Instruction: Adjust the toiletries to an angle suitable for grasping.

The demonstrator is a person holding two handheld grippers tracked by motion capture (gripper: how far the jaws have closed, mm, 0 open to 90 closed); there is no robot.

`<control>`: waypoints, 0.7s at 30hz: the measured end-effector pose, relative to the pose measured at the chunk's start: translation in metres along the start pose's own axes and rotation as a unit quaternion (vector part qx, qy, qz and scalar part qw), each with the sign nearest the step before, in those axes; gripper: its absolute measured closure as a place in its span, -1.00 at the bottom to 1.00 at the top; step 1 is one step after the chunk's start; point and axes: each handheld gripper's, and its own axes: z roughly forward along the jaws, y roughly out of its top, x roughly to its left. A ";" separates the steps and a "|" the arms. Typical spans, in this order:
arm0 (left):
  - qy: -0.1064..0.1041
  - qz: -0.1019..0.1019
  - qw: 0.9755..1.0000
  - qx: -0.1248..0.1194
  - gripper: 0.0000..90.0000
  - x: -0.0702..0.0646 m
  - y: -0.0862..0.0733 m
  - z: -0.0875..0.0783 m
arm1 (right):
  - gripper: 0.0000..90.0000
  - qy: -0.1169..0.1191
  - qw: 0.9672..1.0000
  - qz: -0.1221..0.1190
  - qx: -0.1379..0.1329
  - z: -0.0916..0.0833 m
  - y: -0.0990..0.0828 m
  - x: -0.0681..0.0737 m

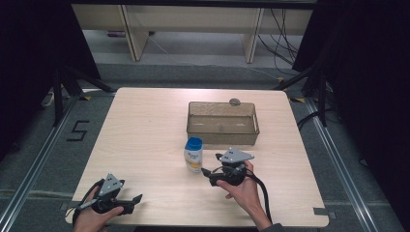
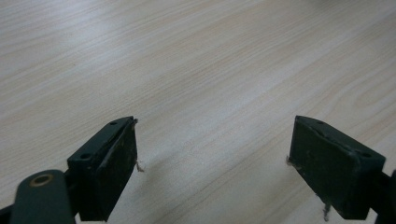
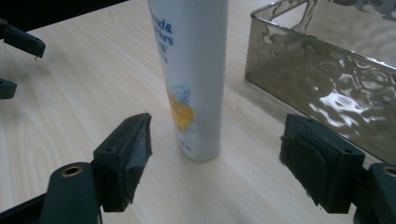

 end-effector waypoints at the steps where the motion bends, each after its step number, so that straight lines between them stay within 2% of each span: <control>1: 0.002 0.000 1.000 0.004 -0.67 0.000 0.000 0.000 | -0.42 0.004 1.000 -0.009 0.000 0.003 0.001 0.000; 6: -0.004 0.008 1.000 0.010 -0.67 0.001 0.001 -0.002 | -0.41 -0.006 1.000 -0.014 -0.002 0.013 0.005 0.004; 7: -0.002 0.023 0.999 0.024 -0.67 0.003 0.001 -0.003 | -0.40 -0.006 1.000 -0.015 -0.002 0.015 0.005 0.004; 10: -0.002 0.022 0.999 0.023 -0.67 0.003 0.001 -0.003 | -0.38 -0.012 1.000 -0.015 -0.006 0.020 0.007 0.005; 12: -0.002 0.021 1.000 0.023 -0.67 0.003 0.001 -0.003 | -0.36 -0.013 1.000 -0.005 -0.006 0.023 0.008 0.006; 13: -0.005 0.006 1.000 0.009 -0.67 0.000 0.001 -0.001 | -0.36 -0.015 1.000 -0.009 -0.007 0.025 0.008 0.006; 15: -0.003 0.023 0.999 0.022 -0.67 0.003 0.001 -0.003 | -0.35 -0.010 1.000 -0.007 -0.006 0.028 0.009 0.006; 19: -0.001 0.020 1.000 0.018 -0.67 0.003 0.001 -0.002 | -0.31 -0.006 1.000 -0.010 -0.013 0.036 0.012 0.006; 21: -0.001 0.020 1.000 0.018 -0.67 0.003 0.001 -0.002 | -0.26 -0.015 1.000 -0.010 -0.013 0.038 0.013 0.008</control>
